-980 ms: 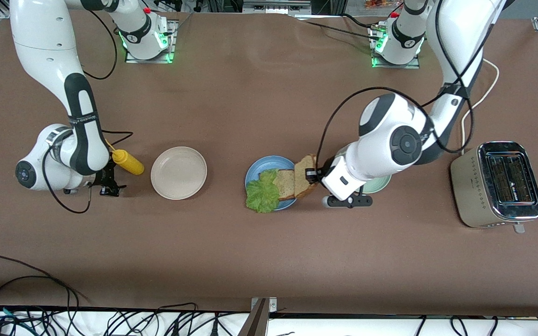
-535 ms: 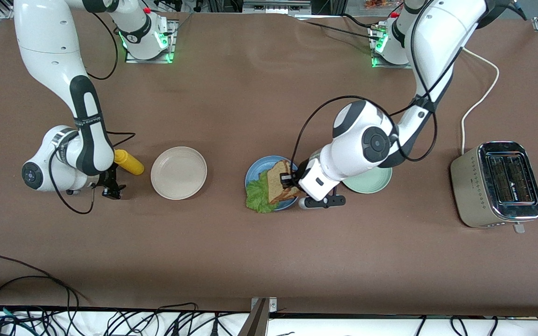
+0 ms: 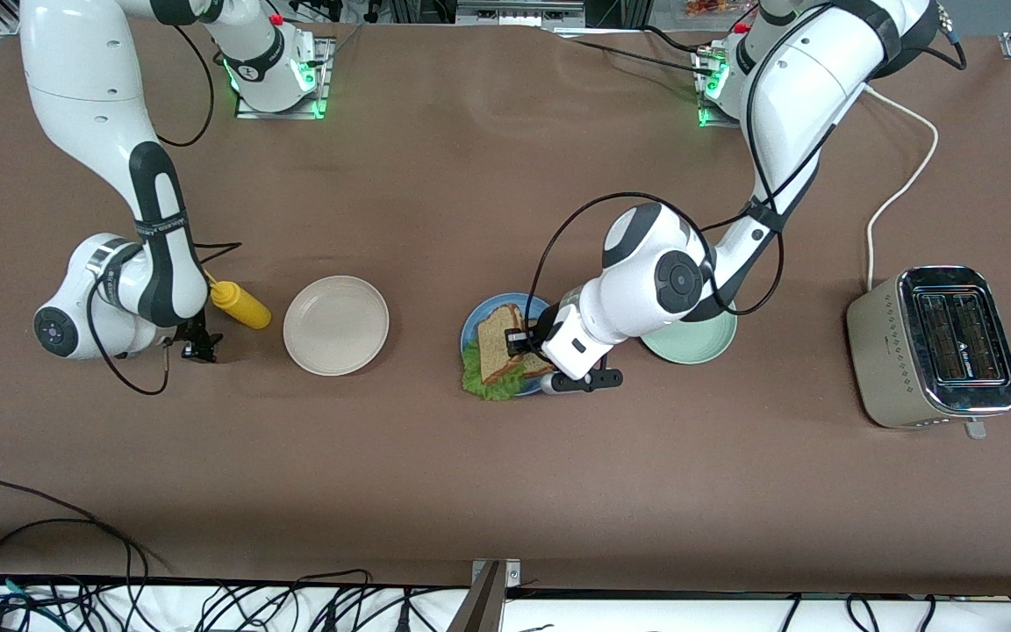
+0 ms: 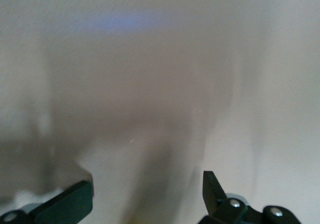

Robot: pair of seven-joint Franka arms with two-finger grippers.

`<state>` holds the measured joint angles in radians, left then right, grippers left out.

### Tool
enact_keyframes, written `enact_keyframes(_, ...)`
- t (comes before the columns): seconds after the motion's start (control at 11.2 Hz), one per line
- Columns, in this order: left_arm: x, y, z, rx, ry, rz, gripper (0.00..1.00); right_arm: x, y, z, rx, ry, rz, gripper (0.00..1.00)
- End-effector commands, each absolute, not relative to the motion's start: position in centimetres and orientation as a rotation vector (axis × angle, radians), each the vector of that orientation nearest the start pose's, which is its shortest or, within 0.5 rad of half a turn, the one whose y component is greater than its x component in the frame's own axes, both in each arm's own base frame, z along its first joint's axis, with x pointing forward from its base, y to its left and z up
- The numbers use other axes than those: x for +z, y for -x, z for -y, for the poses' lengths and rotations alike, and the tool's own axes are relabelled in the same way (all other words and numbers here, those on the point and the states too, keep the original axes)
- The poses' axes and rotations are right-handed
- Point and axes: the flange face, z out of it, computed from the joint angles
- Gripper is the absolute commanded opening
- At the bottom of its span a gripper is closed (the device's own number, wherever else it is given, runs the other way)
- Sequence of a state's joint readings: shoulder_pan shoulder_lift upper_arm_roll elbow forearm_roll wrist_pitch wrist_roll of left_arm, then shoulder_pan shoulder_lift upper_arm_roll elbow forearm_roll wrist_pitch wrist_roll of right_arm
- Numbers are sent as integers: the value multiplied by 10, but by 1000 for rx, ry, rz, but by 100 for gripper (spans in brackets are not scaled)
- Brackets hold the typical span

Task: Make sandwich in blue plate with both arms
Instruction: 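Carry the toast slice with the left gripper over the blue plate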

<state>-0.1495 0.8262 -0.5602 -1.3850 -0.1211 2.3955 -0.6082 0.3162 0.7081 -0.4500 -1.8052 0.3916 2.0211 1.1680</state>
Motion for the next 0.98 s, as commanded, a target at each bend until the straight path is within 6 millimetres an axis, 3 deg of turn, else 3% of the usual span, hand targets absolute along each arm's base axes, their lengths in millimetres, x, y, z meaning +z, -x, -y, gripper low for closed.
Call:
enact_keyframes(0.0,292,-628,414,-120,-2588,-227,1,167,-588,62,633,2427,-2281,100)
enact_keyframes(0.18,288,-625,411,-164,-2607,-224,11,172,-585,65,628,2413,-2290,100)
enact_keyframes(0.27,287,-624,408,-198,-2620,-221,27,172,-585,68,623,2409,-2298,100)
enact_keyframes(0.36,285,-625,403,-222,-2635,-222,55,170,-582,69,631,2410,-2301,100)
enact_keyframes(0.45,287,-625,398,-236,-2648,-228,92,170,-579,73,630,2440,-2306,100)
enact_keyframes(0.53,291,-626,396,-222,-2674,-210,100,171,-578,73,629,2458,-2302,100)
enact_keyframes(0.89,334,-630,377,-161,-2769,-144,100,196,-573,83,674,2510,-2302,100)
